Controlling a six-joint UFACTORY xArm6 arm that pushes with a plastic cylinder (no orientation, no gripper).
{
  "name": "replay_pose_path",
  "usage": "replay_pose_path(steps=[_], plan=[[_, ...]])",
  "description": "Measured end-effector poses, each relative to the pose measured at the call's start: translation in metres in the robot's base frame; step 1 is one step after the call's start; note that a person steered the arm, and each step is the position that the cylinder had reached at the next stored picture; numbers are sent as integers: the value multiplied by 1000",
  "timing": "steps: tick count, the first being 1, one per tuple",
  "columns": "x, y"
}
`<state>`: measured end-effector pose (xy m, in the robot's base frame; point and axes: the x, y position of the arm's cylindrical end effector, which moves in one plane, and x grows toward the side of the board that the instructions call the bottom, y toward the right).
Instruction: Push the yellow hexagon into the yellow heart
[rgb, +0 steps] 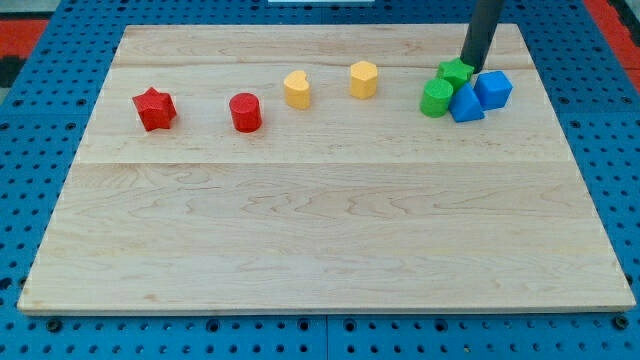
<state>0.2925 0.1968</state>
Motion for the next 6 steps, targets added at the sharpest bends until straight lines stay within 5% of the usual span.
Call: replay_pose_path(steps=[1,6], plan=[[-14,0],[4,-198]])
